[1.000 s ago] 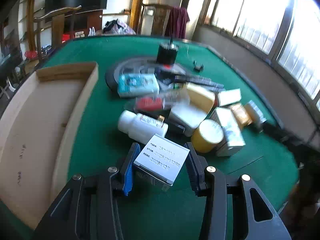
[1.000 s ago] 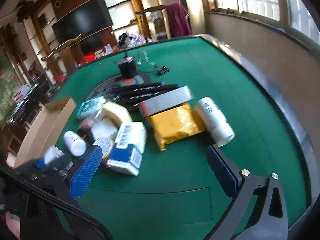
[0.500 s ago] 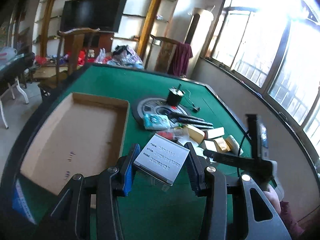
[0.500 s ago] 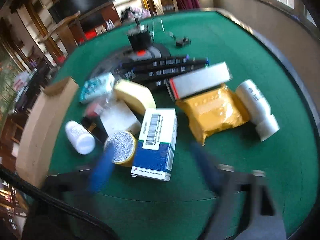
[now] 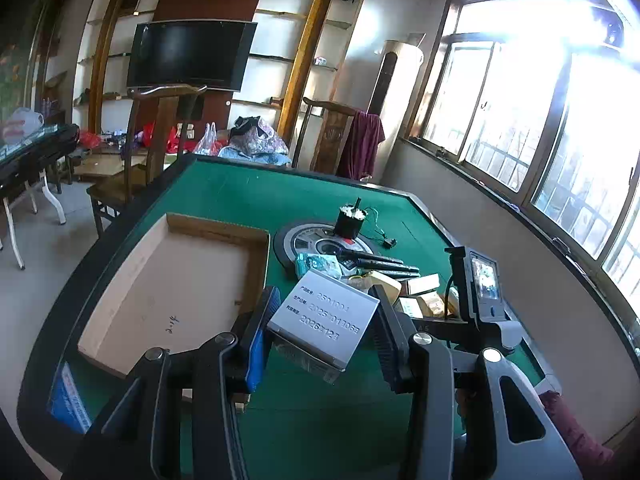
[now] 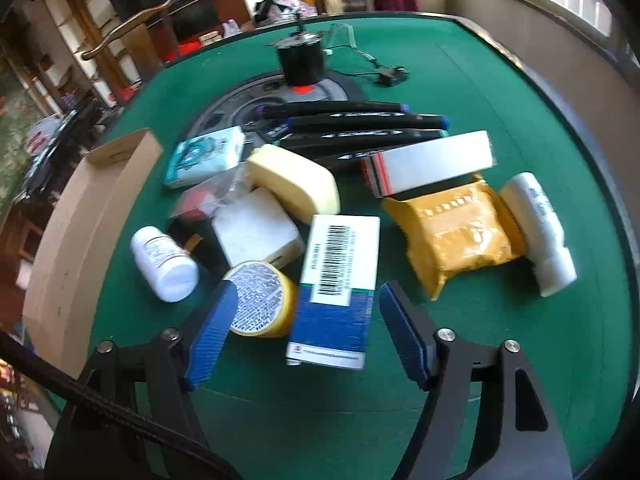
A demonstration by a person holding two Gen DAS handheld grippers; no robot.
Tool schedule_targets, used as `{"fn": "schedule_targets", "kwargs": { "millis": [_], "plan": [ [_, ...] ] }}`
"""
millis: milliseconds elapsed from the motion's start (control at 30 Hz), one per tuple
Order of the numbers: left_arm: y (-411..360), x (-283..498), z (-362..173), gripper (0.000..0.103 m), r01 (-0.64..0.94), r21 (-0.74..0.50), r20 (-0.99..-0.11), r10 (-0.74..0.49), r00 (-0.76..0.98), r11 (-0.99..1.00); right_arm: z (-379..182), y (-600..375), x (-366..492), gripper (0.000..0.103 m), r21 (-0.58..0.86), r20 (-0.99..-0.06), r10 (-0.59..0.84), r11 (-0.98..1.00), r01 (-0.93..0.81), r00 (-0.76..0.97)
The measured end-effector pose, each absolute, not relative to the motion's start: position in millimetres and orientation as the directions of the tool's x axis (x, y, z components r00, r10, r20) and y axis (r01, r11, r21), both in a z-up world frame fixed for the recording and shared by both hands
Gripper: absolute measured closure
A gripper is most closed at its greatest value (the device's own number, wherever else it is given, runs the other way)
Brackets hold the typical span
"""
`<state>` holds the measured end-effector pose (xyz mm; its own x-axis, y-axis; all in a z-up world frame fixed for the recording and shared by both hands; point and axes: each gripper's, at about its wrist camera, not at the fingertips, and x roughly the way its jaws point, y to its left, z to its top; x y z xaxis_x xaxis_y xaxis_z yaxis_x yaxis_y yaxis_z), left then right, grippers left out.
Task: Organize objects
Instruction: 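Grasp the blue-and-white medicine box with the right gripper while the left holds a white box, then carry both boxes to the cardboard tray and release them there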
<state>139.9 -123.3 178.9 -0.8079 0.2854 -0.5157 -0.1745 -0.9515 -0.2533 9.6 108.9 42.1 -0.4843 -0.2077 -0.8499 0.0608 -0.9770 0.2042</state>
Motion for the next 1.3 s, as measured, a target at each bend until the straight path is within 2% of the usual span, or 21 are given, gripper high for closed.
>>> {"fn": "schedule_targets", "kwargs": {
  "millis": [67, 100, 133, 200, 267, 367, 500, 1067, 1200, 1300],
  "plan": [
    [-126, 140, 183, 0.063, -0.177, -0.258, -0.507, 0.289, -0.812, -0.95, 45, 107, 11, 0.049, 0.204, -0.851, -0.217, -0.976, 0.08, -0.478],
    [-128, 140, 184, 0.063, -0.179, -0.262, -0.503, 0.293, -0.813, -0.948, 47, 107, 12, 0.059, 0.201, -0.851, -0.219, -0.976, 0.088, -0.477],
    [-129, 140, 186, 0.063, -0.182, -0.268, -0.498, 0.298, -0.814, -0.946, 47, 108, 12, 0.065, 0.201, -0.85, -0.22, -0.975, 0.091, -0.478],
    [-130, 141, 191, 0.063, -0.191, -0.274, -0.489, 0.308, -0.816, -0.942, 49, 114, 14, 0.071, 0.21, -0.854, -0.227, -0.974, 0.089, -0.468],
    [-130, 142, 197, 0.063, -0.206, -0.272, -0.481, 0.318, -0.817, -0.94, 51, 121, 16, 0.071, 0.23, -0.849, -0.242, -0.97, 0.083, -0.469],
    [-129, 148, 207, 0.063, -0.224, -0.267, -0.465, 0.329, -0.822, -0.937, 53, 133, 19, 0.069, 0.266, -0.842, -0.259, -0.962, 0.054, -0.472],
    [-129, 154, 211, 0.063, -0.234, -0.253, -0.447, 0.328, -0.832, -0.939, 54, 150, 23, 0.046, 0.32, -0.829, -0.275, -0.947, -0.01, -0.487],
    [-134, 145, 192, 0.063, -0.211, -0.265, -0.483, 0.319, -0.815, -0.941, 36, 114, -1, 0.046, 0.298, -0.846, -0.277, -0.954, 0.027, -0.455],
    [-136, 150, 192, 0.063, -0.208, -0.254, -0.486, 0.311, -0.817, -0.945, 32, 137, 4, 0.047, 0.362, -0.844, -0.306, -0.931, -0.047, -0.44],
    [-135, 150, 189, 0.063, -0.206, -0.241, -0.496, 0.302, -0.814, -0.949, 30, 146, 7, 0.047, 0.296, -0.866, -0.23, -0.951, -0.084, -0.443]
  ]
}}
